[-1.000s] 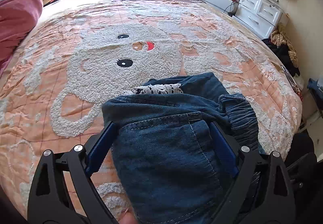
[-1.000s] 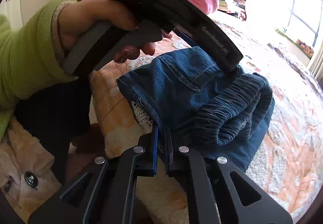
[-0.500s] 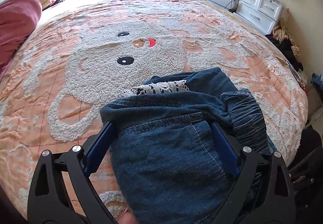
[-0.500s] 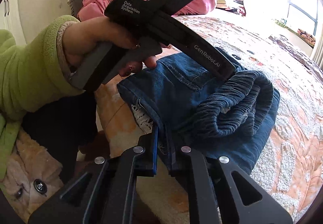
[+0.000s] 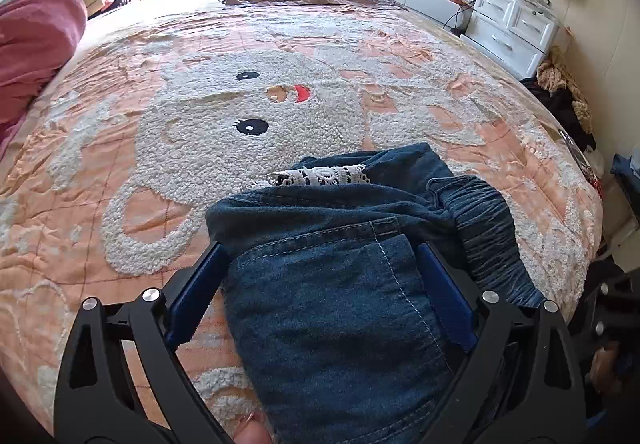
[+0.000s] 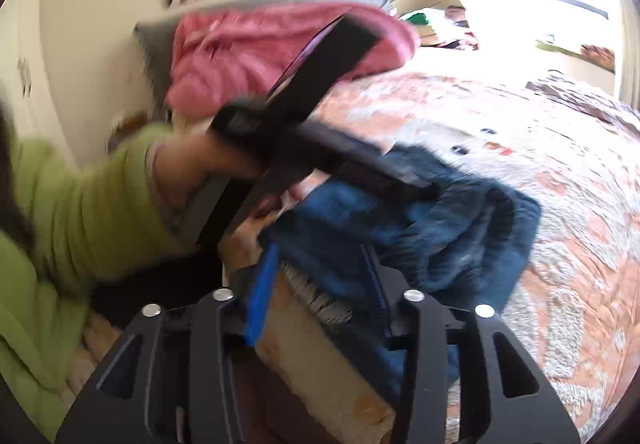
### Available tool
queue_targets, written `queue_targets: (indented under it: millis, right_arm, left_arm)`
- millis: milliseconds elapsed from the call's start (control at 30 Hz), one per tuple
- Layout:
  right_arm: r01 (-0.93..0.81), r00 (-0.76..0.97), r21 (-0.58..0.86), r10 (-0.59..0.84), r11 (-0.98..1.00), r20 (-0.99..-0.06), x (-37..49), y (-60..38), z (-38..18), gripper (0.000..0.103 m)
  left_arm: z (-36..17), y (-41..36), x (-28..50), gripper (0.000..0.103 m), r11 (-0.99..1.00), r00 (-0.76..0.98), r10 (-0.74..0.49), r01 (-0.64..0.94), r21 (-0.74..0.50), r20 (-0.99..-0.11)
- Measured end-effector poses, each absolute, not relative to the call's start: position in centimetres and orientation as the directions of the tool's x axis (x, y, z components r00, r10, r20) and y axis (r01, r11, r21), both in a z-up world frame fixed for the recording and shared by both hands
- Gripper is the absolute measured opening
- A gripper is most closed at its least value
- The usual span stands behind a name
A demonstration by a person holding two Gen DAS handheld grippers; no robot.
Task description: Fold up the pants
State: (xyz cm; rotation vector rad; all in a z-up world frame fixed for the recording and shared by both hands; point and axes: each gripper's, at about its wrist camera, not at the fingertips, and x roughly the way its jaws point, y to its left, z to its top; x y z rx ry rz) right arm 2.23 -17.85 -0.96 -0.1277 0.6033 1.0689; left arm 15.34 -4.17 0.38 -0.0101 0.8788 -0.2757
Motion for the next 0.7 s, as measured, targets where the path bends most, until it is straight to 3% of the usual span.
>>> queue_targets:
  millis: [133, 333, 467, 567, 700]
  right_arm:
    - [-0.736, 0.461, 0.278, 0.759, 0.617, -0.460, 4.5, -20.9, -0.1, 0.057]
    - [-0.515, 0.548, 0.348, 0.612, 0.784, -0.570, 8.4, -23.3, -1.2, 0.059]
    - [-0.414, 0.519, 0.391, 0.566, 0.822, -0.640, 11.0, -23.5, -2.1, 0.059]
    - [-0.360, 0.482, 0.404, 0.539, 0.841, -0.691, 12.7, -23.0, -3.5, 0.057]
    - [-0.345, 0.420, 0.423, 0.541, 0.838, -0.728, 14.0, -21.7, -5.3, 0.045]
  left_arm:
    - [1.3, -3.1, 14.1, 0.088, 0.964, 0.622, -0.254, 0.224, -0.142, -0.741]
    - [1.8, -0.9, 12.4, 0.092, 0.967, 0.642, -0.254, 0.182, -0.178, -0.723]
    - [0.5, 0.2, 12.1, 0.092, 0.967, 0.613, -0.254, 0.148, -0.207, -0.748]
    - [-0.3, 0.3, 12.2, 0.092, 0.959, 0.590, -0.280, 0.148, -0.240, -0.757]
    - [-1.0, -0.6, 12.1, 0.092, 0.956, 0.581, -0.293, 0.178, -0.233, -0.759]
